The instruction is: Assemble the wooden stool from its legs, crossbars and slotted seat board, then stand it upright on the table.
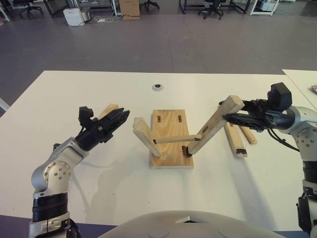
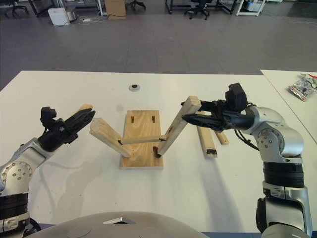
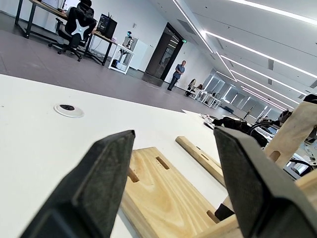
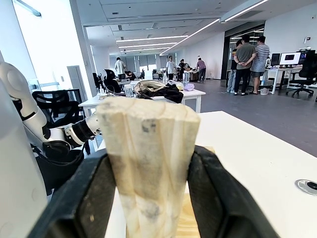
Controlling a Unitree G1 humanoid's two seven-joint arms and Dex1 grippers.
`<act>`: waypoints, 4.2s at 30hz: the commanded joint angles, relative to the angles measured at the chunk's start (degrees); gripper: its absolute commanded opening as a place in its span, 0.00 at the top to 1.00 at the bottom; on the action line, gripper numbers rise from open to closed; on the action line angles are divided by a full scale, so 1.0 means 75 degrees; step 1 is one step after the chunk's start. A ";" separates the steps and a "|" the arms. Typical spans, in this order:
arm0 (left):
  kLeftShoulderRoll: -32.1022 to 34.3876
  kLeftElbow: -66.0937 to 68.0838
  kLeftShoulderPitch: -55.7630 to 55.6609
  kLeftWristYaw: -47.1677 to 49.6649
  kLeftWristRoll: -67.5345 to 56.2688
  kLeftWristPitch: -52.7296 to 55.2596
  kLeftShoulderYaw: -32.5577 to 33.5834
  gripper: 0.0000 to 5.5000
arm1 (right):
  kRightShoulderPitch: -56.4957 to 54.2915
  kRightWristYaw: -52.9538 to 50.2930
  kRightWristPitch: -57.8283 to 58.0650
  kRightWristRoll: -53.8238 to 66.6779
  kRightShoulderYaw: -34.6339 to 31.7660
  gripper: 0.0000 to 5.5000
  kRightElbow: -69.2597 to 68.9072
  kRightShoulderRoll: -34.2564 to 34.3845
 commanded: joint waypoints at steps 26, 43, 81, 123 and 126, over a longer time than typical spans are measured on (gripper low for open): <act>-0.0018 0.0202 0.0033 -0.0180 0.0193 0.0004 -0.0234 0.47 | 0.0799 0.0116 -0.1816 -0.1345 0.1009 0.63 -0.0182 0.0300; -0.0605 -0.0387 0.0444 0.0357 0.0370 -0.0229 -0.0478 0.47 | -0.1052 -0.0136 -0.1225 -0.2497 0.3476 0.63 0.0960 0.0162; -0.2009 -0.0049 0.0841 0.1702 0.2208 -0.2324 -0.1440 0.47 | 0.0322 -0.3600 0.1382 -0.1347 0.1873 0.34 -0.1252 0.0717; -0.2123 0.0222 0.0507 0.1411 0.2209 -0.2401 -0.1537 0.47 | -0.1198 -0.7175 -0.6106 -0.9025 0.4031 0.34 0.1269 0.1016; -0.2007 0.0215 0.0362 0.1388 0.2241 -0.2438 -0.1472 0.47 | -0.1712 -0.7657 -0.5703 -0.7957 0.3000 0.34 0.0794 0.1562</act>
